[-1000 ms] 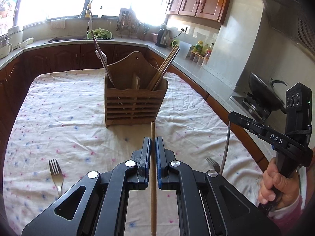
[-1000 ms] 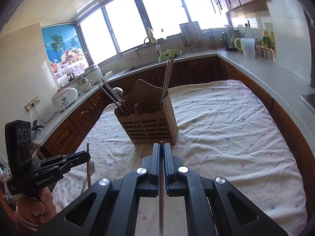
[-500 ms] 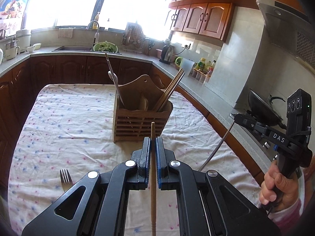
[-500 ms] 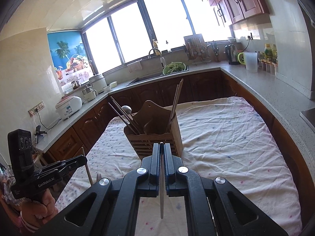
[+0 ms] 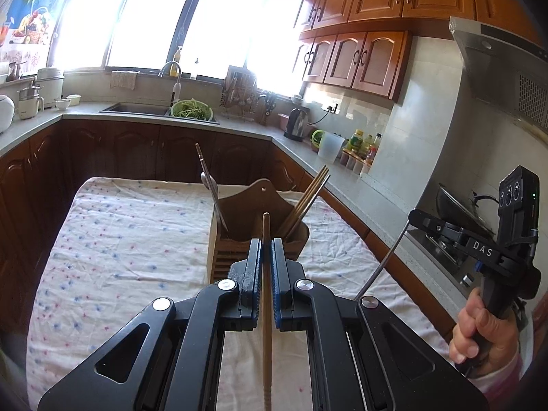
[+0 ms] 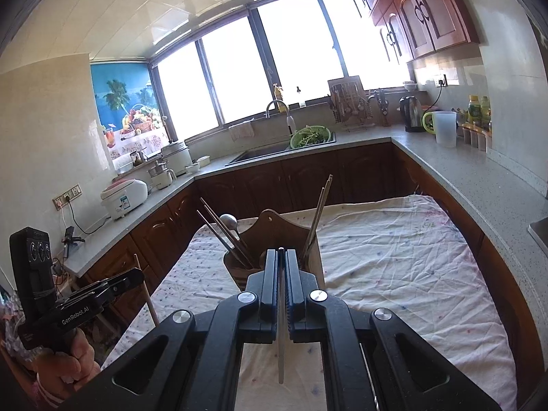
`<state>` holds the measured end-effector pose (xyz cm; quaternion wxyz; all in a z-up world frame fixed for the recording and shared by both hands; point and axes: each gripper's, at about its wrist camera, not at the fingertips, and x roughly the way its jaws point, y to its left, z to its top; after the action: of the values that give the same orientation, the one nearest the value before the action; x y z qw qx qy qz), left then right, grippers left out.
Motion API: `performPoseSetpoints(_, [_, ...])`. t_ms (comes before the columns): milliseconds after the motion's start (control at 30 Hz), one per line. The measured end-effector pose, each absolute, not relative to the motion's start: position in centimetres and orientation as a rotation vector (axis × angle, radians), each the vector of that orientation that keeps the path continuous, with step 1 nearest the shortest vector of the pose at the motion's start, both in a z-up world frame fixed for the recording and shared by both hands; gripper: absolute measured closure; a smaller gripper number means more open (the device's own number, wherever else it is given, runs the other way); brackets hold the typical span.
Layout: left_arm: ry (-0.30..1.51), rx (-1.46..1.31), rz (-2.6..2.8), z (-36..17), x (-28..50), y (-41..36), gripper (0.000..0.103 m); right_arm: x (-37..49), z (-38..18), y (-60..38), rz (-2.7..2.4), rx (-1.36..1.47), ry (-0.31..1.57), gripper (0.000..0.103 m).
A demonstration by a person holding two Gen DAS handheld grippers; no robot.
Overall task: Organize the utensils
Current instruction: 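Lift both held chopsticks and carry them above the wooden holder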
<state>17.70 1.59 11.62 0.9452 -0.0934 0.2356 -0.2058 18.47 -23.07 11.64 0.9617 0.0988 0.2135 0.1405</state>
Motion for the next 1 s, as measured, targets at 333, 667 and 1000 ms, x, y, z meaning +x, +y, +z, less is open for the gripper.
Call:
performPoseSetpoints(333, [0.341, -0.212, -0.378, 16.4, 22.1, 2.4, 0.099, 22.1, 15.3, -23.3, 0.286, 0.217, 0.354, 0.099])
performPoseSetpoints(667, [0.229, -0.228, -0.271, 19.5, 28.3, 2.0, 0.099, 26.9, 18.5, -24.3, 0.270, 0.236, 0.271, 0.099])
performPoseSetpoints(1000, [0.198, -0.253, -0.174, 16.8, 32.2, 0.5, 0.099, 30.8, 15.7, -25.5, 0.252, 0.282, 0.308, 0.099])
